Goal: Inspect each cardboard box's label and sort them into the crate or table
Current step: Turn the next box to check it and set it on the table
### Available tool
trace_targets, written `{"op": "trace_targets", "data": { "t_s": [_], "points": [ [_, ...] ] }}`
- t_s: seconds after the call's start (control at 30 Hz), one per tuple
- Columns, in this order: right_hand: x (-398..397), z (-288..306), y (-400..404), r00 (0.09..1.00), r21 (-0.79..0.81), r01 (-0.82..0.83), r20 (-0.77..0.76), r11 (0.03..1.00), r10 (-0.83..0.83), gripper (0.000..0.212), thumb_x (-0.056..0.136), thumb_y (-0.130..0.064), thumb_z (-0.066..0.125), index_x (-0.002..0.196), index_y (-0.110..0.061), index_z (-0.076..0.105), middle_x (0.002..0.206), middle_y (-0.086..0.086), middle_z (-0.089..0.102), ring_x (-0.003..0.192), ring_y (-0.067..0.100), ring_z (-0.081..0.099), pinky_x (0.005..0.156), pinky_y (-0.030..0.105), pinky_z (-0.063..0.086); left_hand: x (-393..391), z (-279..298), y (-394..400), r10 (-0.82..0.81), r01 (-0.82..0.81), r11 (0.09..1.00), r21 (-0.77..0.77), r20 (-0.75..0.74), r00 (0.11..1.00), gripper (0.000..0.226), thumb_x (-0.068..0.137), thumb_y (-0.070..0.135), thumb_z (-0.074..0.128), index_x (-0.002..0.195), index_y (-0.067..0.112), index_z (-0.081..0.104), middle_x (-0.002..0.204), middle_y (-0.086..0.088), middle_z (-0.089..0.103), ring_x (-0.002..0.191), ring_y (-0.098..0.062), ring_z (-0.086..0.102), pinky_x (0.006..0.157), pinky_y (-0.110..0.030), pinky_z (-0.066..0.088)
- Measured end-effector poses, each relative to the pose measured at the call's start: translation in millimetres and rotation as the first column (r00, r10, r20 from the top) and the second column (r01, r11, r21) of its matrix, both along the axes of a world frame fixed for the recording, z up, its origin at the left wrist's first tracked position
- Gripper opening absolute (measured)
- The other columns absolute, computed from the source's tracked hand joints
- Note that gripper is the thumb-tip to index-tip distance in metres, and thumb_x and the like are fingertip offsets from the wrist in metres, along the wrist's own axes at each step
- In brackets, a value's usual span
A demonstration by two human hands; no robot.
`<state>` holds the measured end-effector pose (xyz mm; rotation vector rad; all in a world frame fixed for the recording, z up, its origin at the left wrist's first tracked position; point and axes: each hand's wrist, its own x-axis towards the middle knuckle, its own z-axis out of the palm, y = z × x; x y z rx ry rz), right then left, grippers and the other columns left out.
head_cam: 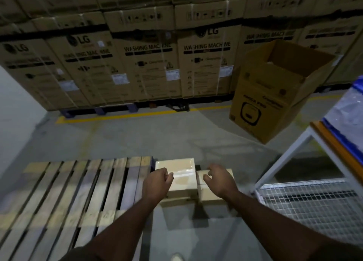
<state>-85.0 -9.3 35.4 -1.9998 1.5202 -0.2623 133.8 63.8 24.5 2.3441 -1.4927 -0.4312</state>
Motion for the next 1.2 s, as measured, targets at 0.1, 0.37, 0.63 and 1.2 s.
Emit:
{"op": "trace_targets", "data": {
  "t_s": [0.1,0.37,0.63,1.2],
  "points": [
    [32.4,-11.1,-1.0,1.000,0.076,0.025,0.015,0.997,-0.026,0.032,0.090,-0.031,0.058,0.118,-0.015,0.063,0.116,0.003,0.066,0.112,0.025,0.058,0.085,0.029,0.042,25.9,-13.3,-1.9,-0.019,0.021,0.998,0.052,-0.036,0.999,0.034,0.095,0.042,0.056,0.070,0.019,0.052,0.062,0.006,0.053,0.063,-0.016,0.053,0.055,-0.032,0.037],
    [71.6,-48.7,-22.6,0.999,0.192,0.027,-0.039,0.981,-0.019,0.037,0.090,-0.033,0.059,0.123,-0.018,0.058,0.111,0.002,0.064,0.106,0.020,0.057,0.085,0.028,0.042,71.7,-62.4,-24.2,-0.014,0.042,0.992,0.116,-0.231,0.973,0.028,0.094,0.041,0.062,0.116,0.024,0.058,0.100,0.005,0.065,0.089,-0.015,0.064,0.081,-0.035,0.055],
    [88.3,-122.1,-96.4,0.999,0.313,0.038,-0.040,0.949,-0.027,0.039,0.091,-0.033,0.060,0.125,-0.014,0.057,0.118,0.007,0.065,0.108,0.023,0.059,0.092,0.032,0.045,116.5,-118.5,-72.3,0.153,-0.055,0.962,0.267,-0.363,0.919,0.015,0.096,0.033,0.061,0.105,0.022,0.064,0.103,-0.001,0.070,0.091,-0.019,0.066,0.084,-0.038,0.056],
    [132.6,-371.3,-175.9,0.974,0.446,0.205,-0.184,0.871,-0.135,0.051,0.089,-0.038,0.062,0.127,-0.004,0.053,0.124,0.017,0.055,0.113,0.033,0.055,0.094,0.040,0.049,143.3,-386.6,-131.3,0.416,-0.252,0.875,0.414,-0.375,0.828,0.063,0.083,0.044,0.069,0.132,0.006,0.056,0.131,-0.013,0.061,0.116,-0.029,0.061,0.098,-0.046,0.052]
  ]
}}
